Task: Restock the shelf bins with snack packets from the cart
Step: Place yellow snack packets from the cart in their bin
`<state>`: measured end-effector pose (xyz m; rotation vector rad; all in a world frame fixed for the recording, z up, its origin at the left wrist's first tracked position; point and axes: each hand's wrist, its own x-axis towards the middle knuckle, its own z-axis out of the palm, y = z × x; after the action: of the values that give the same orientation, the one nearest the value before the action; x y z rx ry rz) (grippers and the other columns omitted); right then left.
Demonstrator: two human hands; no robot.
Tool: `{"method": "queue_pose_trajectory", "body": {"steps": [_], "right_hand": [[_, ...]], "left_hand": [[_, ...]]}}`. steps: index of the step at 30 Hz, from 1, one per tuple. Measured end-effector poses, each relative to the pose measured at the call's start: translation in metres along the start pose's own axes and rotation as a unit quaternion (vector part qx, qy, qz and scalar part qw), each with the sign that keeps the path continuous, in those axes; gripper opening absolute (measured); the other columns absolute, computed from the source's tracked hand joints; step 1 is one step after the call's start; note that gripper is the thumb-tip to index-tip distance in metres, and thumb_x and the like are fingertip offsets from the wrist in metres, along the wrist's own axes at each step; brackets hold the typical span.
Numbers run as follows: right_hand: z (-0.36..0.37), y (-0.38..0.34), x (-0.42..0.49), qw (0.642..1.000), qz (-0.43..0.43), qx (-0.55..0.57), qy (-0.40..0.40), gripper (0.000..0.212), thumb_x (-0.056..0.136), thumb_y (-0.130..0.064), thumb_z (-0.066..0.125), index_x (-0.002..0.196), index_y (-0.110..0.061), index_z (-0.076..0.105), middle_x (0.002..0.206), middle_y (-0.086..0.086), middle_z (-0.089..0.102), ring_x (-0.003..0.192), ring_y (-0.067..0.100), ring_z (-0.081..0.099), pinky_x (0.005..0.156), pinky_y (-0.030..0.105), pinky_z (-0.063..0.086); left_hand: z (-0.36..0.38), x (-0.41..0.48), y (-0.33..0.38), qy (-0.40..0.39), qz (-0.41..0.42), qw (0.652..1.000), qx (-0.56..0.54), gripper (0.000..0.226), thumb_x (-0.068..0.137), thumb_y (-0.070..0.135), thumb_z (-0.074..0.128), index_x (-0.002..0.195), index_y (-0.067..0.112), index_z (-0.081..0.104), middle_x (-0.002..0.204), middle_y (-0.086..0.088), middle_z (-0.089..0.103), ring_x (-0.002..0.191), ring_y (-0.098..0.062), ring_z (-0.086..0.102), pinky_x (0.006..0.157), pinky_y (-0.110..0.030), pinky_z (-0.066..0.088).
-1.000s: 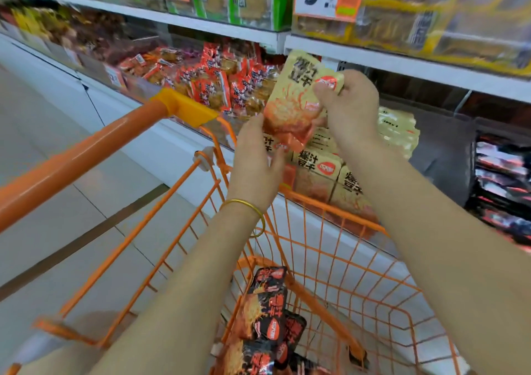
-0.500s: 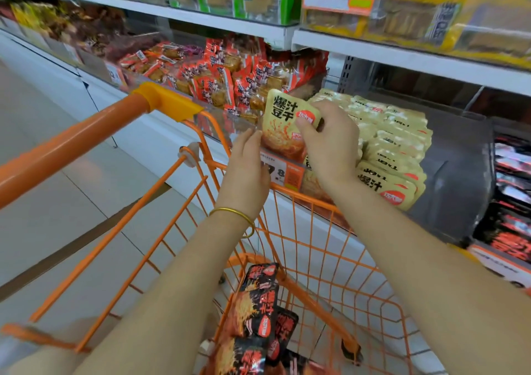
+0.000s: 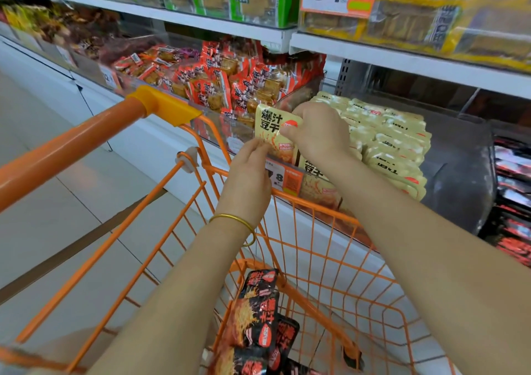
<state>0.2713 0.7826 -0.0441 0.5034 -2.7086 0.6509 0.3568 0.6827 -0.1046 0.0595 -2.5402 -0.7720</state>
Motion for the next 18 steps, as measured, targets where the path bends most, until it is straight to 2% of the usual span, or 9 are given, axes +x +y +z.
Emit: {"method": "queue_pose_trajectory", "body": {"steps": [3,8,10,11,13,15,18], "right_hand": [[0.006,-0.004,0.001,0.999,-0.001,-0.047,-0.02,0.023,0.088,-0.034,0.063,0.075,-0.017,0.054,0.073,0.0,0.054,0.084,0.026,0.057,0.065,0.034,0.037],[0.008,-0.006,0.002,0.993,-0.008,-0.11,-0.051,0.036,0.089,-0.033,0.062,0.064,-0.017,0.041,0.078,0.003,0.053,0.092,0.028,0.059,0.069,0.033,0.035],[0.001,-0.002,0.001,0.991,-0.004,-0.105,-0.083,0.03,0.087,-0.035,0.064,0.07,-0.017,0.047,0.082,0.002,0.053,0.095,0.026,0.058,0.072,0.033,0.035],[-0.002,-0.001,0.001,0.991,-0.004,-0.093,-0.091,0.024,0.085,-0.036,0.067,0.082,-0.016,0.053,0.088,0.002,0.057,0.098,0.025,0.058,0.074,0.033,0.037],[-0.004,0.0,0.001,0.995,-0.012,-0.06,-0.082,0.036,0.079,-0.041,0.071,0.105,-0.019,0.056,0.103,0.0,0.063,0.102,0.024,0.058,0.079,0.035,0.044],[0.0,-0.005,0.001,0.997,-0.027,-0.04,-0.065,0.04,0.078,-0.043,0.071,0.106,-0.019,0.056,0.105,0.002,0.064,0.099,0.025,0.06,0.076,0.038,0.048],[0.01,-0.011,0.0,0.994,-0.064,-0.073,-0.059,0.032,0.084,-0.036,0.068,0.102,-0.013,0.054,0.101,0.008,0.064,0.096,0.029,0.06,0.065,0.035,0.045]], "left_hand": [[0.002,0.0,0.0,0.001,-0.017,1.0,-0.001,0.057,0.089,-0.011,0.041,0.143,0.005,0.032,0.153,-0.01,0.021,0.142,-0.02,0.017,0.109,-0.016,0.009],[0.003,0.001,0.001,0.001,-0.016,1.0,-0.002,0.056,0.089,-0.011,0.041,0.142,0.003,0.033,0.152,-0.011,0.022,0.141,-0.021,0.018,0.109,-0.015,0.009],[0.004,0.001,0.002,-0.002,-0.015,1.0,-0.004,0.056,0.089,-0.011,0.041,0.142,0.003,0.033,0.151,-0.011,0.024,0.141,-0.02,0.019,0.108,-0.015,0.01],[0.004,0.001,0.002,-0.003,-0.014,1.0,-0.004,0.055,0.089,-0.011,0.041,0.142,0.003,0.033,0.151,-0.01,0.024,0.141,-0.02,0.019,0.108,-0.014,0.01],[0.004,0.002,0.002,-0.005,-0.016,1.0,-0.006,0.055,0.09,-0.01,0.041,0.142,0.004,0.032,0.152,-0.01,0.023,0.141,-0.02,0.019,0.109,-0.016,0.012],[0.004,0.002,0.004,-0.008,-0.021,1.0,-0.009,0.055,0.09,-0.009,0.041,0.143,0.005,0.032,0.152,-0.009,0.022,0.141,-0.019,0.018,0.11,-0.019,0.013],[0.003,0.002,0.004,-0.008,-0.018,1.0,-0.009,0.056,0.089,-0.01,0.041,0.142,0.005,0.034,0.152,-0.009,0.023,0.141,-0.019,0.018,0.109,-0.017,0.012]]}}
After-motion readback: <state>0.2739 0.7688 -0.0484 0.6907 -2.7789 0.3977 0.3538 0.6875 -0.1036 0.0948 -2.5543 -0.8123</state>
